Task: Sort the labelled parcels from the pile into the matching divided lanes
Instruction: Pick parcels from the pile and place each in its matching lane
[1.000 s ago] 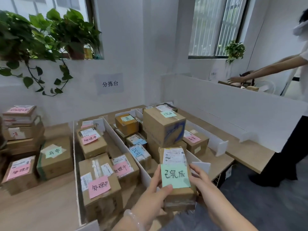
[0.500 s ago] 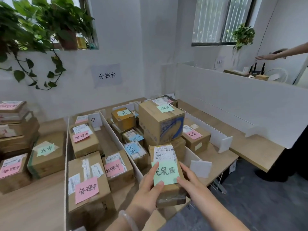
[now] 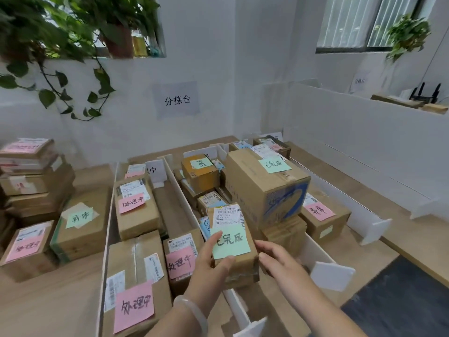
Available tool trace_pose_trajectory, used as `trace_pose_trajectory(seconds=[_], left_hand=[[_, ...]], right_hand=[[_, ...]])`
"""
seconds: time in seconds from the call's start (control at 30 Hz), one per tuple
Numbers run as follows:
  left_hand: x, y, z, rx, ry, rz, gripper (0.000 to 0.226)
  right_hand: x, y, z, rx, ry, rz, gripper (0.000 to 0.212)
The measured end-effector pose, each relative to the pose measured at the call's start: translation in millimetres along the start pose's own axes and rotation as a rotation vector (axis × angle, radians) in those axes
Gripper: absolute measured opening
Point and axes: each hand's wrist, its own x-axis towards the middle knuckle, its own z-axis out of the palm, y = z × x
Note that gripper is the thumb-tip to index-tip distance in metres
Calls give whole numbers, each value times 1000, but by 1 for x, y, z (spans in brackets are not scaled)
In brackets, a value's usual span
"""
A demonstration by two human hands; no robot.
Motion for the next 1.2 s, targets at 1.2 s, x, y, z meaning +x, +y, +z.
trace_pose_trajectory(seconds=[1.2], left_hand=[[281, 8, -4, 399, 291, -81, 66]], right_hand=[[179, -88, -126, -725, -25, -704, 52]])
